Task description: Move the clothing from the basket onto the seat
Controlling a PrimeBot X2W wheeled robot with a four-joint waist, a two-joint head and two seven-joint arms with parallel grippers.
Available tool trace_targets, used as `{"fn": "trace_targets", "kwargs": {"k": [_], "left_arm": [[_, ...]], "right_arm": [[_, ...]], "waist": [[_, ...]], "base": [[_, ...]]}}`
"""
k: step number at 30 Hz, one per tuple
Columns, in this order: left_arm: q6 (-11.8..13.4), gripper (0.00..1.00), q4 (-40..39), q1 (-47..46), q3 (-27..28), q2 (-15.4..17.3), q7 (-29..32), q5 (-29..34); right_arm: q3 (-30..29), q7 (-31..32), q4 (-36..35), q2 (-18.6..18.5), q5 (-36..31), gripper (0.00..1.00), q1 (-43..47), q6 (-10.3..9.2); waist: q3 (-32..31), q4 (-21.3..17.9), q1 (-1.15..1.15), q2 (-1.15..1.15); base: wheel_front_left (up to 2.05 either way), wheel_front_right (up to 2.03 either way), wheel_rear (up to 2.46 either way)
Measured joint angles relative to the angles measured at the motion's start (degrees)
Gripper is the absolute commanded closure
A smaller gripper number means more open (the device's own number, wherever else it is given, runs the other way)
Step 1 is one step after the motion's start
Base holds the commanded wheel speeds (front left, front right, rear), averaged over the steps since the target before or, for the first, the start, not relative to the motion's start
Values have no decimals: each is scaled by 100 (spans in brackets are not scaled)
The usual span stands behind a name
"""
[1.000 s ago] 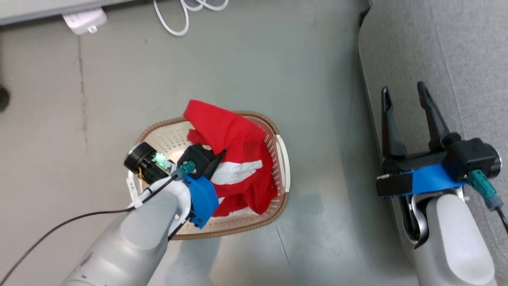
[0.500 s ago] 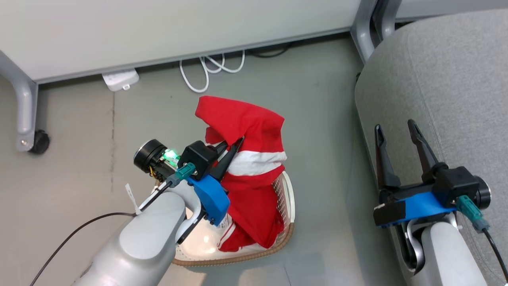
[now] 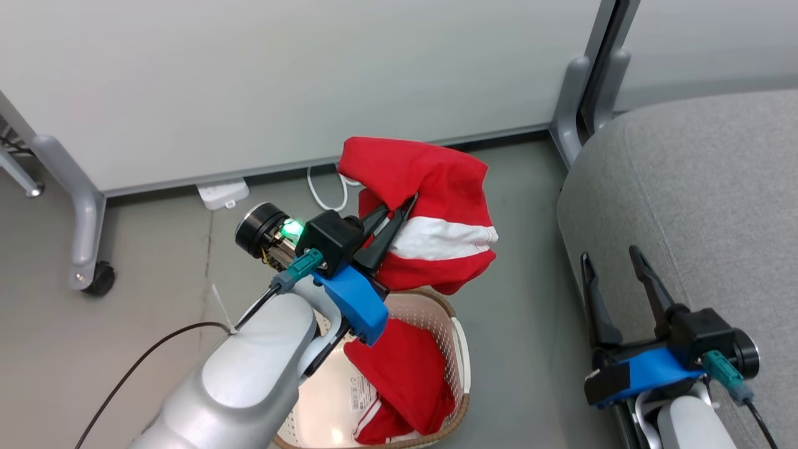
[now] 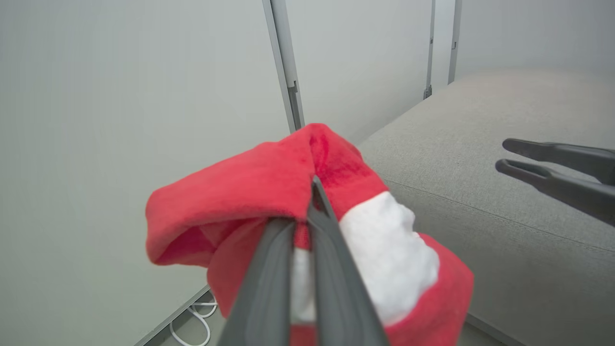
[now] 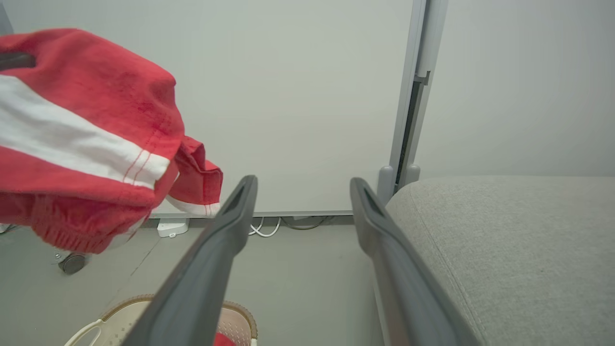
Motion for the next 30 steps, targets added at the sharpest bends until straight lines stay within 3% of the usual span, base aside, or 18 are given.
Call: {"fn": "trace_targets", "kwargs": {"k": [13,30], "left_arm": [[144,100,-314,115,55,70,138,-185],[246,100,-467,166,15,119,188,-264]], "right_arm": [[294,0,10,-24,47,0,344,-1],[1484,0,93,-122,134,0,342,-1]], "waist": [[-411,92,1,0],[-361,213,1,0]], "base": [[0,0,0],[0,0,0]]}}
